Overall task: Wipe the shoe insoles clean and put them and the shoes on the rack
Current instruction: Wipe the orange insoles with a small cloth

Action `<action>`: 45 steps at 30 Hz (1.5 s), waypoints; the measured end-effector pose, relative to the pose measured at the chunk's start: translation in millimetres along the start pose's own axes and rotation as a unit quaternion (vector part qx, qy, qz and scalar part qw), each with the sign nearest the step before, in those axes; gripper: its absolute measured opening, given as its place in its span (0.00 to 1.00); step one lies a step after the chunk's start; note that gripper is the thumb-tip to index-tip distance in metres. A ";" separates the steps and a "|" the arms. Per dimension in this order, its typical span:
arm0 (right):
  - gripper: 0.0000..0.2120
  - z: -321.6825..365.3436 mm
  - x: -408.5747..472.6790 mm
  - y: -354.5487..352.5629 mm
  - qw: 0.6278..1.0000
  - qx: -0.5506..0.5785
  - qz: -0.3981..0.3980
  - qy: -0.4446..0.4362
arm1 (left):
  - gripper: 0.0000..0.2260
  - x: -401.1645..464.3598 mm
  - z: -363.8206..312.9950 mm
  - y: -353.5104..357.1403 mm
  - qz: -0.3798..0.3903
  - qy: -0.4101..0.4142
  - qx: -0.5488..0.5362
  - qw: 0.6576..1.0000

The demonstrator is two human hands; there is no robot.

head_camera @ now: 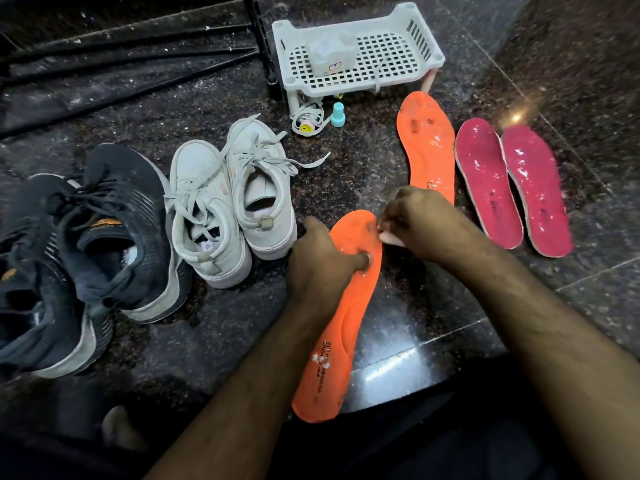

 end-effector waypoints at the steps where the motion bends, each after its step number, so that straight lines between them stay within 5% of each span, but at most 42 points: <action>1: 0.07 -5.2 -0.5 -7.9 0.999 -0.003 -0.042 0.018 | 0.34 -2.0 -3.7 -2.2 -0.018 0.017 0.022 0.999; 3: 0.10 -1.6 -3.1 -19.2 0.993 0.041 -0.109 0.032 | 0.33 -4.8 -8.1 -3.4 -0.038 0.043 0.050 0.997; 6: 0.14 21.0 -0.5 -10.4 0.985 0.144 -0.092 0.002 | 0.34 -2.0 -6.7 -2.1 -0.034 0.047 0.061 0.996; 9: 0.10 12.1 5.5 8.7 0.998 0.051 -0.035 0.018 | 0.33 -1.6 -5.1 -1.1 -0.040 0.048 0.073 0.995; 11: 0.09 -2.1 3.3 -1.8 0.995 0.026 -0.078 0.064 | 0.31 -4.3 -6.3 1.5 -0.050 0.055 0.103 0.992; 14: 0.09 7.1 4.3 -15.7 0.986 0.052 -0.154 0.027 | 0.28 -8.6 -9.0 7.0 -0.063 0.056 0.168 0.982; 18: 0.12 11.9 9.2 10.8 0.998 0.044 -0.044 0.011 | 0.32 -13.5 -13.1 3.2 -0.145 0.103 0.227 0.957; 22: 0.10 -7.1 2.5 -9.5 0.992 0.056 -0.101 0.056 | 0.34 -10.3 -14.8 0.2 -0.163 0.132 0.227 0.951; 25: 0.08 -3.7 1.1 -8.6 0.989 0.073 -0.114 0.066 | 0.25 -17.9 -32.4 -0.8 -0.147 0.206 0.199 0.947; 29: 0.07 -11.0 1.2 4.0 0.990 0.073 -0.079 0.088 | 0.05 -45.3 -47.9 23.3 -0.102 0.345 0.262 0.895; 38: 0.09 -13.7 4.1 12.2 0.990 0.106 -0.032 0.087 | 0.32 -86.2 17.4 35.6 -0.006 0.398 0.382 0.834; 42: 0.07 -11.1 -0.5 11.7 0.989 0.104 -0.033 0.098 | 0.29 -78.8 0.3 37.7 -0.030 0.352 0.384 0.853; 45: 0.07 -10.7 -3.5 -9.0 0.987 0.083 -0.110 0.085 | 0.28 -76.8 -17.9 50.8 -0.040 0.296 0.369 0.880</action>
Point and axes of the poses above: each hand's wrist, its own x-axis towards the middle knuckle, its own y-axis out of the palm, z = x × y, the point moved 7 cm from there along x, towards the middle knuckle, and after that the axes turned 9 degrees about -y, right-handed, at the moved point
